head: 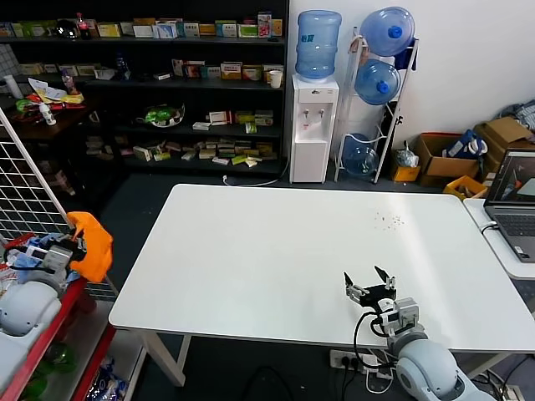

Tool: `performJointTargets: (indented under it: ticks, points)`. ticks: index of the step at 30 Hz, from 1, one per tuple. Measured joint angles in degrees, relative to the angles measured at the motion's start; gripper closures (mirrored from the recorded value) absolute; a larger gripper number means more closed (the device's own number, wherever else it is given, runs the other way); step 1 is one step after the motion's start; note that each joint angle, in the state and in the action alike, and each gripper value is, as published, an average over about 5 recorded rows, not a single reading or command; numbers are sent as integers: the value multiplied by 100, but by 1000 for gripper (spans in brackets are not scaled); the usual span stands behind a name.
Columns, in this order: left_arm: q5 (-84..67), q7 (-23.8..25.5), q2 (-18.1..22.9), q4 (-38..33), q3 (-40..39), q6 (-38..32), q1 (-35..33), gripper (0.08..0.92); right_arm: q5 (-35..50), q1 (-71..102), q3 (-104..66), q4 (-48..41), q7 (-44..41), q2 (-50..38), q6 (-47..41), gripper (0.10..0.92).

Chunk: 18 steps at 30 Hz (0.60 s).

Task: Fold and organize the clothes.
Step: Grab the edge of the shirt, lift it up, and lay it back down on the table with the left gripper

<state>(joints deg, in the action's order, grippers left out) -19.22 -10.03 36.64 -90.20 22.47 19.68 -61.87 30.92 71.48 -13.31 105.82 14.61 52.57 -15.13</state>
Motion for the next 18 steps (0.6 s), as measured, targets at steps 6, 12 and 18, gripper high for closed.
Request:
performJointTargets:
  ticks: [6, 12, 18]
  points:
    - [34, -133, 441, -156, -342, 43, 17, 853, -59, 113, -86, 89, 34, 19, -29, 203]
    - [-28, -331, 883, -435, -686, 138, 22, 853, -127, 230, -149, 122, 40, 45, -27, 203]
    - [-167, -522, 1211, -785, -978, 237, 21, 853, -158, 282, -161, 130, 55, 42, -41, 203]
